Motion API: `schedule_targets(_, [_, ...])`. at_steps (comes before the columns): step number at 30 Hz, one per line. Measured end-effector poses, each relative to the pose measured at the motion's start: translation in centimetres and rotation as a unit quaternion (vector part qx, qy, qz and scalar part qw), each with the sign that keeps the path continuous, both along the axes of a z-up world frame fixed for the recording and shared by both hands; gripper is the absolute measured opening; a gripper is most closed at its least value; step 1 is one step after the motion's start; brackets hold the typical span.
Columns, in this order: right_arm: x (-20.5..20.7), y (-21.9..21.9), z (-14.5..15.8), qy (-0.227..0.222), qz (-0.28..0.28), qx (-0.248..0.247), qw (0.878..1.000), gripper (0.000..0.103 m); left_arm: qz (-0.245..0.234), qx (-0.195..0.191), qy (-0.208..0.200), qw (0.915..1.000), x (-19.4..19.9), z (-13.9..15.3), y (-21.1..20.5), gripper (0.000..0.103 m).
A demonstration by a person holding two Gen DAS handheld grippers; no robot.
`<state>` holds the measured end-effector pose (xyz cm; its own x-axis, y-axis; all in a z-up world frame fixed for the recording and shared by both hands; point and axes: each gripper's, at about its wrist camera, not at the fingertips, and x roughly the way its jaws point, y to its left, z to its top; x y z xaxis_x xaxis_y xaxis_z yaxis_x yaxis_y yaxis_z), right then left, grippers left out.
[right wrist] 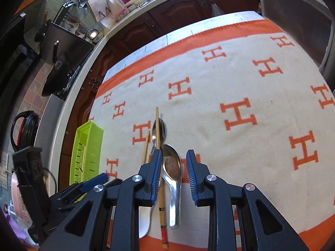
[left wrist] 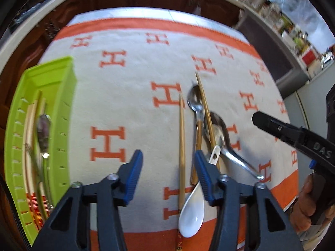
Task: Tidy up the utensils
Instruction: 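Move both open tools back over the utensil row, then grasp a brown chopstick with the left tool while the right tool grasps the white ceramic spoon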
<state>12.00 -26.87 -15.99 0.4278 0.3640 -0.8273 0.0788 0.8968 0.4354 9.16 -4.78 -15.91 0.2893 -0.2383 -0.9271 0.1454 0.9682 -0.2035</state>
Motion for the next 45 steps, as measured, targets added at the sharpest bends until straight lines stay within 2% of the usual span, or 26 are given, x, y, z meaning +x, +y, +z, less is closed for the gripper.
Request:
schedule_targets(7, [-0.9,0.6,-1.1,-0.003,0.026,-0.007,1.0,0.024,-0.014,0.029,0.025,0.9992,0.1,-2.2,-1.5,0.04])
schedule_targets(10, [-1.2,0.7,-1.3,-0.006,0.029,-0.01,0.999,0.024,-0.023,0.052,0.016,0.9983,-0.1,-2.2,-2.1,0.04])
schedule_targets(14, [-1.3,0.6,-1.4,-0.006,0.031,-0.011,0.999,0.024,-0.044,0.101,-0.003,0.9939,-0.6,-2.5,-4.1,0.04])
schedule_targets(18, [-1.6,0.7,-1.2,-0.012,0.034,-0.02,0.999,0.024,-0.044,0.11,-0.009,0.9929,-0.9,-2.5,-4.6,0.039])
schedule_targets(19, [-1.8,0.8,-1.1,-0.016,0.037,-0.022,0.999,0.024,-0.044,0.108,-0.01,0.9931,-0.9,-2.4,-4.7,0.038])
schedule_targets(20, [-2.0,0.8,-0.8,-0.019,0.039,-0.024,0.999,0.024,-0.047,0.104,-0.011,0.9934,-1.0,-2.3,-4.6,0.03])
schedule_targets(21, [-2.1,0.9,-0.6,-0.022,0.042,-0.025,0.999,0.024,-0.051,0.098,-0.012,0.9938,-1.1,-2.2,-4.5,0.012])
schedule_targets(22, [-2.3,1.1,-0.4,-0.026,0.045,-0.026,0.998,0.024,-0.052,0.09,-0.011,0.9945,-1.2,-2.2,-4.5,0.005])
schedule_targets(27, [-3.5,2.5,0.6,-0.035,0.077,-0.027,0.996,0.024,-0.022,0.049,0.001,0.9985,-1.3,-2.1,-2.6,0.004])
schedule_targets(32, [-5.2,4.4,0.1,-0.017,0.126,-0.005,0.992,0.024,0.009,0.027,0.001,0.9996,-2.0,-1.8,0.2,0.004])
schedule_targets(37, [-6.2,6.9,-2.3,0.029,0.15,0.016,0.988,0.024,0.022,0.014,-0.025,0.9994,-3.1,-0.3,1.9,0.004])
schedule_targets(45, [-6.5,10.1,-4.6,0.057,0.153,-0.024,0.986,0.024,0.032,-0.015,-0.068,0.997,-4.8,3.4,4.4,0.004])
